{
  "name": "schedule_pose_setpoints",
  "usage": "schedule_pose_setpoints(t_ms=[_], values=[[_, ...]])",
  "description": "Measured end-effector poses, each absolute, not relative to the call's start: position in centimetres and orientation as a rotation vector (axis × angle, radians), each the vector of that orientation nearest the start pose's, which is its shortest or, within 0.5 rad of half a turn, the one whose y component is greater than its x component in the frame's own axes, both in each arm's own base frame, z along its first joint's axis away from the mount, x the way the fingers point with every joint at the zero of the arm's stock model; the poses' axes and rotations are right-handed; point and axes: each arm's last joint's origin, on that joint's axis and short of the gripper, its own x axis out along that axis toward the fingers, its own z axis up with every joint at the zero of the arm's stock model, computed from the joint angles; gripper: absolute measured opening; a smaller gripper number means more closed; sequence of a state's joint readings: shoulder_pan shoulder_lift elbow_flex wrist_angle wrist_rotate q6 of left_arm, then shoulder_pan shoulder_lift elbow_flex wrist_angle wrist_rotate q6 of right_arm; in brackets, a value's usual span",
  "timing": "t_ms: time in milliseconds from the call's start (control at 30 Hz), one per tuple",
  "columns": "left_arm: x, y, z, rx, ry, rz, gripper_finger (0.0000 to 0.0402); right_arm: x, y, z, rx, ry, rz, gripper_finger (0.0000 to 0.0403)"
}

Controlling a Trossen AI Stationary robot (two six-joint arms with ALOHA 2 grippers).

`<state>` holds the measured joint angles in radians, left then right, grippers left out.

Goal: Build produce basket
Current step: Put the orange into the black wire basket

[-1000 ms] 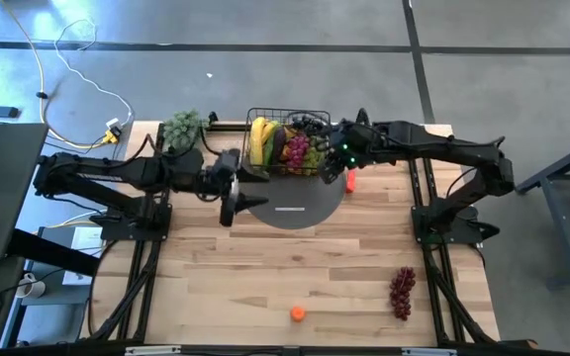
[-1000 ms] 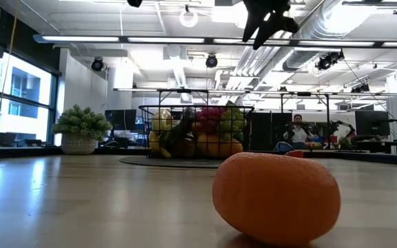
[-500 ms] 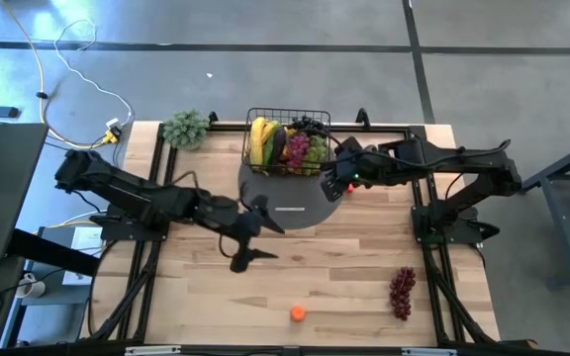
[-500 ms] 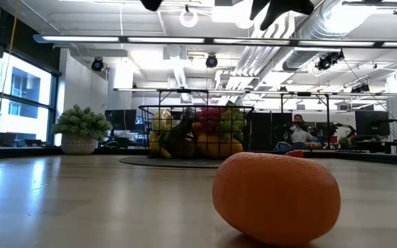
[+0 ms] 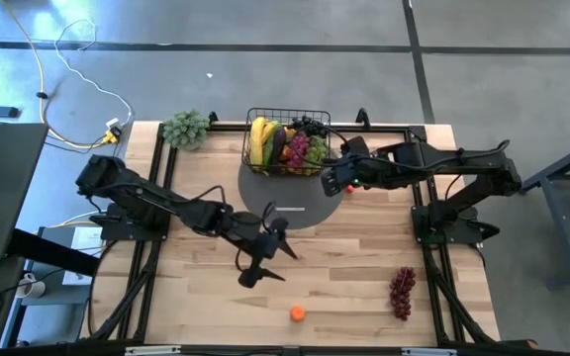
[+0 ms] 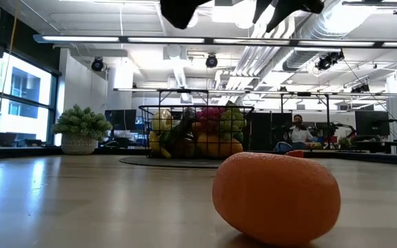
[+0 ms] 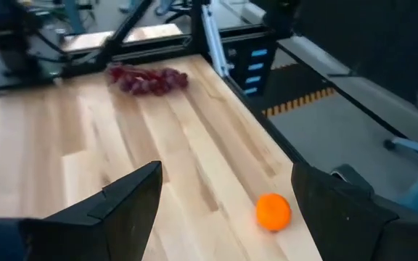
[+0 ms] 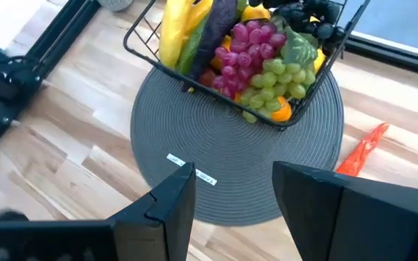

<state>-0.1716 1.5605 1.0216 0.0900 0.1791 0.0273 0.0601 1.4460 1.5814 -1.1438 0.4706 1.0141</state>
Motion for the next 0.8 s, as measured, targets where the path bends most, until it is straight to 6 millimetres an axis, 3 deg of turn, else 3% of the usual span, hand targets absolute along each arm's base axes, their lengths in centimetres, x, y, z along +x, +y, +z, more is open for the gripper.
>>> schedule_pose_setpoints(t_ms=[367,800], values=[[36.1,-8.3,21.3,0.011,0.448,-0.514,0.0294,27.2,0.2,37.9,0.713,0.636,-0.875,0.0165],[37.8,-9.6,18.1,-0.063,0.422,-0.510,0.0294,27.2,0.2,37.9,0.751,0.610,-0.902,0.0165]])
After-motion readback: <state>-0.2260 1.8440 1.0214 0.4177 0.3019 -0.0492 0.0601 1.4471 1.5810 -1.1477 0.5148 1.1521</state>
